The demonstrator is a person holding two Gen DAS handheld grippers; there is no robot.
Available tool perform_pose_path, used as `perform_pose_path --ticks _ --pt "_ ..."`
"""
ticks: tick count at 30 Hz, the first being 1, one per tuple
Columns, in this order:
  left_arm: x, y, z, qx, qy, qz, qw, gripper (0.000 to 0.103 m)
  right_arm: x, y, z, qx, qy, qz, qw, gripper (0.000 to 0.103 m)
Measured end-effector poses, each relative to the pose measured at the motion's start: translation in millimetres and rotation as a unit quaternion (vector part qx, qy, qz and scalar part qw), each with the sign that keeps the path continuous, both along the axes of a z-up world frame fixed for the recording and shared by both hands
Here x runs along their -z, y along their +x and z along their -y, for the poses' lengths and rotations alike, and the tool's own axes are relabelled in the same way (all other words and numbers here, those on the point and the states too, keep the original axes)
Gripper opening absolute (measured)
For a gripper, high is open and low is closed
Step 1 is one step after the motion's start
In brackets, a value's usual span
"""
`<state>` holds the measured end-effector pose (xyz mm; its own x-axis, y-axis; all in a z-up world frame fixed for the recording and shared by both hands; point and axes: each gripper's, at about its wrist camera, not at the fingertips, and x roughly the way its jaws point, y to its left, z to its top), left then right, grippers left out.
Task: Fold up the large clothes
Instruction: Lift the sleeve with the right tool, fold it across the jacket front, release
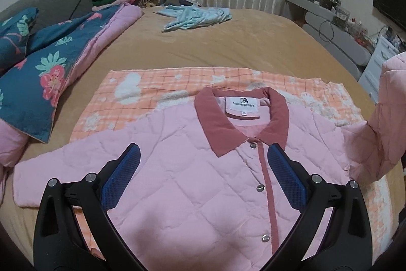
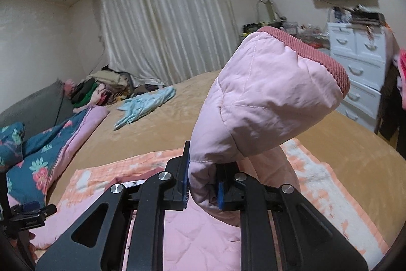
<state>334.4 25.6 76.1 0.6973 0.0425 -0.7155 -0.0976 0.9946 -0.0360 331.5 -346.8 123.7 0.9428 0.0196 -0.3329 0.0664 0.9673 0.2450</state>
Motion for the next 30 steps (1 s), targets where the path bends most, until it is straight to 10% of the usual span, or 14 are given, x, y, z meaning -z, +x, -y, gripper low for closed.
perform_pose_path --ticks 13,30 --pt "5 -11 -54 -0.031 -0.054 -0.005 0.9980 0.094 -1 12 -95 -0.101 -0.068 -0.003 0.993 0.015" --pt "34 -18 -100 -0.032 -0.166 0.002 0.9856 0.090 96 41 -227 -0.193 -0.157 -0.085 0.965 0.016"
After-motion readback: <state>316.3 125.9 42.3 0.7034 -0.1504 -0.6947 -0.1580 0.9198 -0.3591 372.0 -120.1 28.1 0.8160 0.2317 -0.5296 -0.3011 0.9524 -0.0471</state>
